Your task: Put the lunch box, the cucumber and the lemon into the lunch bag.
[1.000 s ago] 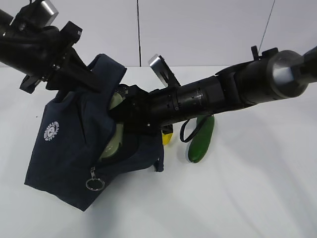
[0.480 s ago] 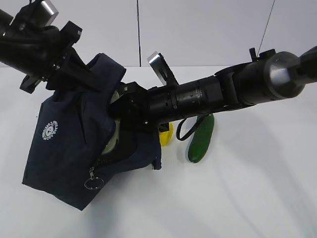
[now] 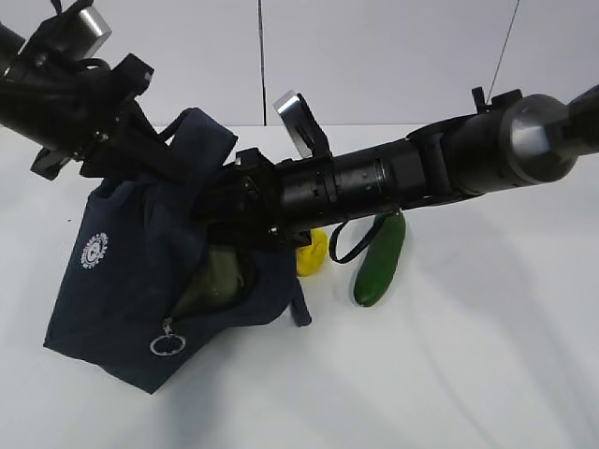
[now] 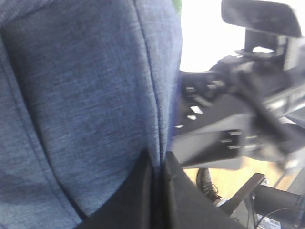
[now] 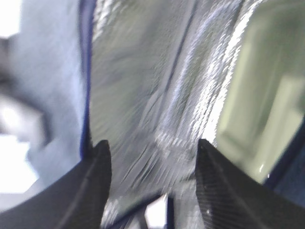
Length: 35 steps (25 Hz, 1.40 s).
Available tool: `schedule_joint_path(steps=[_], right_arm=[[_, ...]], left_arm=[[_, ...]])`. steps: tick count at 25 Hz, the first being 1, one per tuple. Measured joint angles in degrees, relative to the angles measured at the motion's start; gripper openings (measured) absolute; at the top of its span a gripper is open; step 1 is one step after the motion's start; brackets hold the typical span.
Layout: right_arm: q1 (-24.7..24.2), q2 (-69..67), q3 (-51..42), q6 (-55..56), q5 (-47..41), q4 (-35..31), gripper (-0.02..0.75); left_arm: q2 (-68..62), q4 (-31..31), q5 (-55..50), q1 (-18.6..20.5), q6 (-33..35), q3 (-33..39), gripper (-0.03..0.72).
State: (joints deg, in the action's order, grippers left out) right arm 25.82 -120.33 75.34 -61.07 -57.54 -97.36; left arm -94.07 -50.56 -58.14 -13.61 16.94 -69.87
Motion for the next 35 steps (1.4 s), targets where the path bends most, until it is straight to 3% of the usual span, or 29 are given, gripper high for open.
schedule_joint_path(steps=[10, 24, 31, 35], right_arm=[[-4.02, 0.00, 0.00, -0.33, -8.17, 4.23, 0.425], [-5.24, 1.55, 0.00, -0.20, -8.61, 4.76, 0.425], [-5.69, 2.34, 0.00, 4.97, -9.02, 5.04, 0.425], [-7.33, 2.34, 0.00, 5.62, -9.11, 8.33, 0.425]], left_arm=[[0.00, 2.69, -0.24, 0.00, 0.00, 0.00, 0.000], [-0.12, 5.62, -2.55, 0.00, 0.00, -6.10, -0.001], [-0.12, 6.67, -3.75, 0.00, 0.00, -6.76, -0.001], [-0.12, 8.23, -3.87, 0.00, 0.00, -6.76, -0.001]])
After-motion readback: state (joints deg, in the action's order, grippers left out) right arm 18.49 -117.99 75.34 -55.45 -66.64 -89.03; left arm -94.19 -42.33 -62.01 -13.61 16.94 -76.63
